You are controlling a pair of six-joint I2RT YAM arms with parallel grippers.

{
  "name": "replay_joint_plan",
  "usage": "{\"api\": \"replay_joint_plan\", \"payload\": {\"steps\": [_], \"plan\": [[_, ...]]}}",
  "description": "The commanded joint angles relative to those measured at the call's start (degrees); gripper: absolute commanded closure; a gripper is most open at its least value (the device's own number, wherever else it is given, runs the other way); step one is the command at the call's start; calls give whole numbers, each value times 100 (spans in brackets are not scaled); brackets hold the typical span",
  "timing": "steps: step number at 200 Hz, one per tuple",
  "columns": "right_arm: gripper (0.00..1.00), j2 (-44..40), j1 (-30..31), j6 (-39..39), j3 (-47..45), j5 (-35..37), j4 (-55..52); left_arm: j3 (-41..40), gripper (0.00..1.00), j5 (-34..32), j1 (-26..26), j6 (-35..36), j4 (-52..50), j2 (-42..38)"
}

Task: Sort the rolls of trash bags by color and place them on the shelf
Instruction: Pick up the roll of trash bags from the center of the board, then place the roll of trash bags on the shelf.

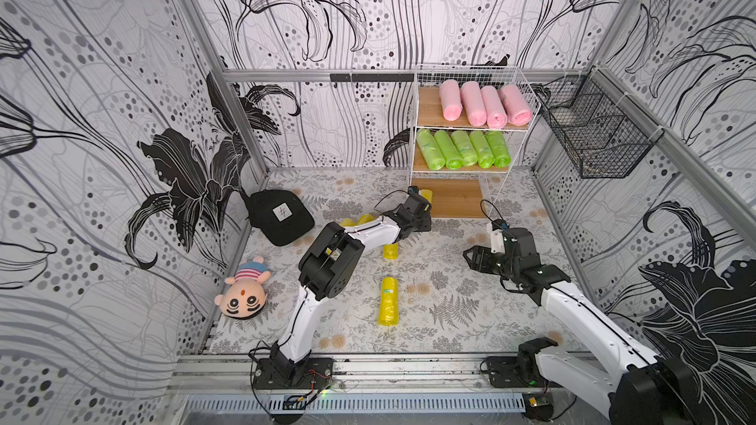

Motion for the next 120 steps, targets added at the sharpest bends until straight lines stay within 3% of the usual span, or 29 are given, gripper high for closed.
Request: {"api": "replay_joint_plan", "payload": {"steps": [1, 69, 120], "plan": [[31, -50, -18, 74, -51, -19, 128, 203, 59, -427, 113, -261, 337, 110], [31, 183, -15, 238, -110, -221, 581, 18, 47, -398, 87, -540, 584, 128], [32, 1226, -21, 783, 95, -602, 1817, -456, 34, -147, 69, -828, 943, -154]]}}
